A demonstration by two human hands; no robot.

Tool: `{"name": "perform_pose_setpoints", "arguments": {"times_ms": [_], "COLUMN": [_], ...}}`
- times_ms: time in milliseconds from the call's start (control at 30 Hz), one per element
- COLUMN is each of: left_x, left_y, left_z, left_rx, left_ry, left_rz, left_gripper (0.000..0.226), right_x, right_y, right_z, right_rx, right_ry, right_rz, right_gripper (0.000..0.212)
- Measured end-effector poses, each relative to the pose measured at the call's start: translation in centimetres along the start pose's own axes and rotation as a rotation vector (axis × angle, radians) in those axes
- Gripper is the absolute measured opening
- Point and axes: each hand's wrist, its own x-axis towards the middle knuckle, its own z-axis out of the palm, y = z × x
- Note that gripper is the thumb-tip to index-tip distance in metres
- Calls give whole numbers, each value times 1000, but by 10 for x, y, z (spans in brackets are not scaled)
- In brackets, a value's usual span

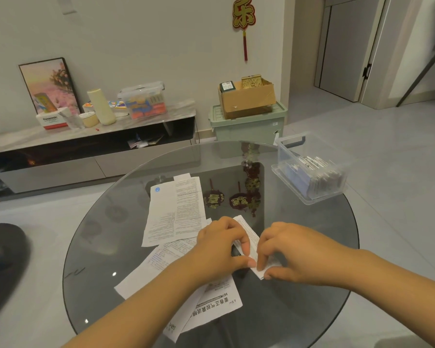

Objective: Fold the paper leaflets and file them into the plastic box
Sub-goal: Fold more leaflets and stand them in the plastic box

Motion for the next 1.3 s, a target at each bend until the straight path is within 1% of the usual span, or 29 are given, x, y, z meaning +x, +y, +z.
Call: {"name": "perform_pose_setpoints", "arguments": {"times_ms": [100, 200, 333, 400, 467, 567, 633, 700, 767, 900, 1000, 1133, 1233, 1300], "left_x": [-3, -7, -10, -9, -6, -6, -6, -6, -4, 0, 4, 9, 11, 13], "left_y": [0, -2, -7, -7, -7, -7, -3, 0, -2, -6, -6, -10, -12, -14], "left_z": [1, -6, -11, -7, 0, 3, 0, -3, -3, 1, 3, 3, 0, -3], "left_rx": [27, 33, 62, 82, 83, 80, 31, -24, -76, -142, -136, -167, -121, -83], "left_ry": [-13, -71, -120, -88, -22, 58, 103, 153, 219, 310, 349, 296, 235, 211], "left_rz": [31, 71, 100, 103, 111, 136, 137, 94, 21, -63, -92, -164, -240, -264], "left_gripper": [17, 17, 27, 35, 38, 26, 17, 17, 21, 26, 28, 50, 70, 74], "right_x": [-1, -1, 0, 3, 7, 15, 20, 25, 29, 37, 45, 52, 54, 53], "right_y": [-2, -2, -2, -3, -3, -4, -4, -4, -2, 2, 0, -1, -2, -3], "right_z": [0, -1, -3, -4, -5, -7, -9, -11, -10, 2, 12, 21, 23, 22], "right_rx": [18, 50, 141, 215, 296, 431, 514, 563, 587, 480, 476, 423, 333, 266], "right_ry": [8, 13, 37, 53, 62, 95, 148, 198, 195, 146, 207, 250, 280, 282], "right_rz": [-4, -1, 43, 67, 91, 122, 151, 193, 242, 289, 326, 390, 428, 439], "right_gripper": [20, 17, 13, 10, 7, 9, 10, 12, 16, 31, 36, 45, 48, 48]}}
